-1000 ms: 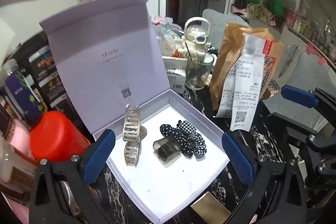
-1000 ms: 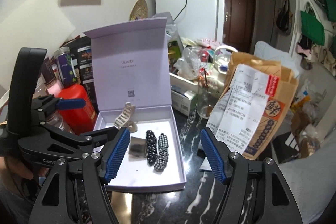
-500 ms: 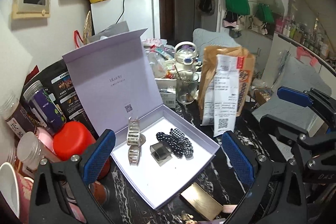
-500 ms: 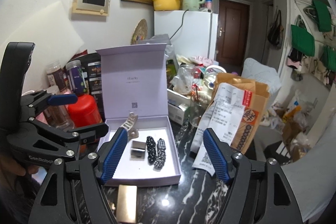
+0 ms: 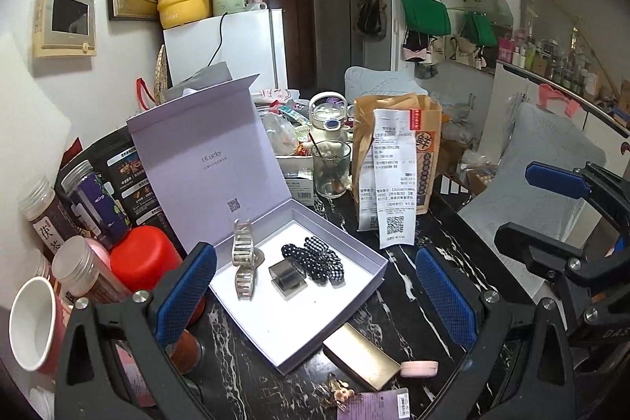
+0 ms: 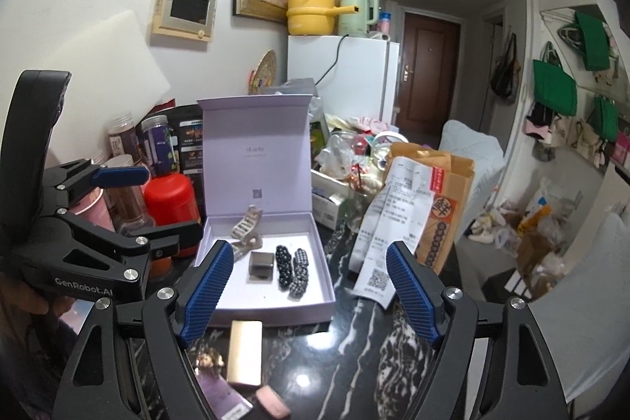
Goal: Organize rigid objects
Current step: 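Withdraw both tools from the box back over the table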
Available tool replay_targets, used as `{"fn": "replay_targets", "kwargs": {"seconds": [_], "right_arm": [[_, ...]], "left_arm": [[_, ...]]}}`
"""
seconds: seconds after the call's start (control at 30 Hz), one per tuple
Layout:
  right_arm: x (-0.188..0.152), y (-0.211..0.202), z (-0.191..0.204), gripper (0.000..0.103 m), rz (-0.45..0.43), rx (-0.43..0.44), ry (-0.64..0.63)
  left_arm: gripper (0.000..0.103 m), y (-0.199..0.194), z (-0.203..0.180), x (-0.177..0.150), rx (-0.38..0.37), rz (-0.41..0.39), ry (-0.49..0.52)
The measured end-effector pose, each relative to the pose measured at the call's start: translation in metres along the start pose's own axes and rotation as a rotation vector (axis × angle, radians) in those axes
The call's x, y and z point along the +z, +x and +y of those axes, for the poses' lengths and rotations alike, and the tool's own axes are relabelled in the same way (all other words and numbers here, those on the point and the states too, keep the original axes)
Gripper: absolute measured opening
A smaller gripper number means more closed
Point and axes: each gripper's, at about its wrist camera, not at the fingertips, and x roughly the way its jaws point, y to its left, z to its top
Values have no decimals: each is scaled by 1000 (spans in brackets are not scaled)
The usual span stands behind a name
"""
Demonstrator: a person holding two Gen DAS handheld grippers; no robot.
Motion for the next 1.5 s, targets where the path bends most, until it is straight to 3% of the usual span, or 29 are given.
{"fn": "replay_targets", "kwargs": {"seconds": [0.37,0.83,1.5], "right_arm": [[-23,-16,12,81,4,-19,7],[-57,-7,17,81,48,-5,62],[-124,11,16,81,145,9,154]], "left_arm": [[103,-9,-9,-24,-26,21,21],[103,0,-3,-65,-57,88,-8],[103,22,11,-124,-86,179,-104]]}}
